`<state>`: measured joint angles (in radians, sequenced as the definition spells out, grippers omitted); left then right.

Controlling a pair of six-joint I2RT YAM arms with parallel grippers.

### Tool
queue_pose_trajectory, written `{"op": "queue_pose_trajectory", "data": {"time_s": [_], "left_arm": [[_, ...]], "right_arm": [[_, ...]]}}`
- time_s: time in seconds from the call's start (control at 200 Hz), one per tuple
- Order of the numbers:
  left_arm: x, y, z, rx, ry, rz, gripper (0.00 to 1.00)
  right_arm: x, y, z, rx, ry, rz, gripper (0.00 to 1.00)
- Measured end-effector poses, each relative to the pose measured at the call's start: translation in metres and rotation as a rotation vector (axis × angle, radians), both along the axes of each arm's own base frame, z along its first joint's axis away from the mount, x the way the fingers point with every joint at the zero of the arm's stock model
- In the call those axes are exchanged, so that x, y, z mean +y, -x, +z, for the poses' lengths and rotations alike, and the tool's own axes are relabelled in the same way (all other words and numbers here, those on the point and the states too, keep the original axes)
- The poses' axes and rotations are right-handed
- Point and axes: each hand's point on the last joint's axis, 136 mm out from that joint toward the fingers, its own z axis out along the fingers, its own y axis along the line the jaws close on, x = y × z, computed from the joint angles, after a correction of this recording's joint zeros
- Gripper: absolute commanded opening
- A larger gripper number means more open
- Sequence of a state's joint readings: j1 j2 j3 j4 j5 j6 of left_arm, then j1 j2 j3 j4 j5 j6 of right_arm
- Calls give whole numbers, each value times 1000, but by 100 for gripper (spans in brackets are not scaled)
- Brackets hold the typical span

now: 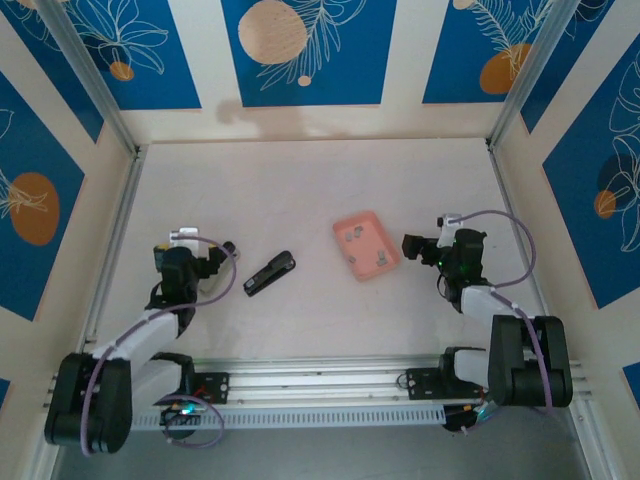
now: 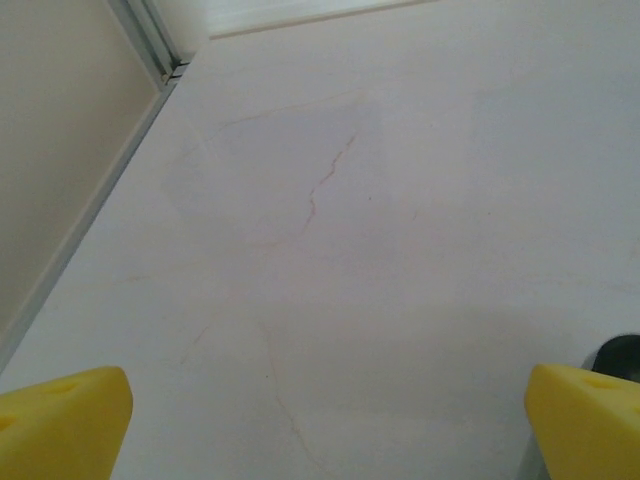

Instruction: Load the staples into the stapler

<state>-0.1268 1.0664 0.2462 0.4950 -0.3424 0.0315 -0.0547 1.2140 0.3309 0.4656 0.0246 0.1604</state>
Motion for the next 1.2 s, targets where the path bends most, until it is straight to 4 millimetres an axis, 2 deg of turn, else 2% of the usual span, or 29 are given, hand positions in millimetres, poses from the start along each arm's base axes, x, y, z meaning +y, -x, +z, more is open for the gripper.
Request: {"op": "queue_pose_trajectory", "data": {"time_s": [0.085,0.2,0.28,0.405,0.55,0.655,0.89,1.03,1.2], "left_arm": [[-5,-12,-9,-18,22,-23,100],[-15,-30,-32,14,42,-73,100],[-22,-47,-31,-54,57,-113,100],[-22,-50,-22,-113,70,-110,100],[-18,-64,-16,-110,73,-86,100],[-17,-65,-15,-108,78,-80,100],[-16,-63,-22,-81,77,-77,100],[-15,-63,-22,-81,79,-74,100],[-15,-64,-22,-82,79,-72,100]], "right_arm": [[-1,-1,3,-37,15,0,99],[-2,-5,15,-112,28,2,99],[-2,-5,21,-156,37,5,99],[-2,-5,25,-192,40,4,99],[0,-7,30,-219,38,18,99],[3,-9,27,-218,30,36,99],[17,-17,6,-183,37,80,99],[25,-30,-18,-107,53,114,99],[16,-51,1,-144,44,100,99]]}}
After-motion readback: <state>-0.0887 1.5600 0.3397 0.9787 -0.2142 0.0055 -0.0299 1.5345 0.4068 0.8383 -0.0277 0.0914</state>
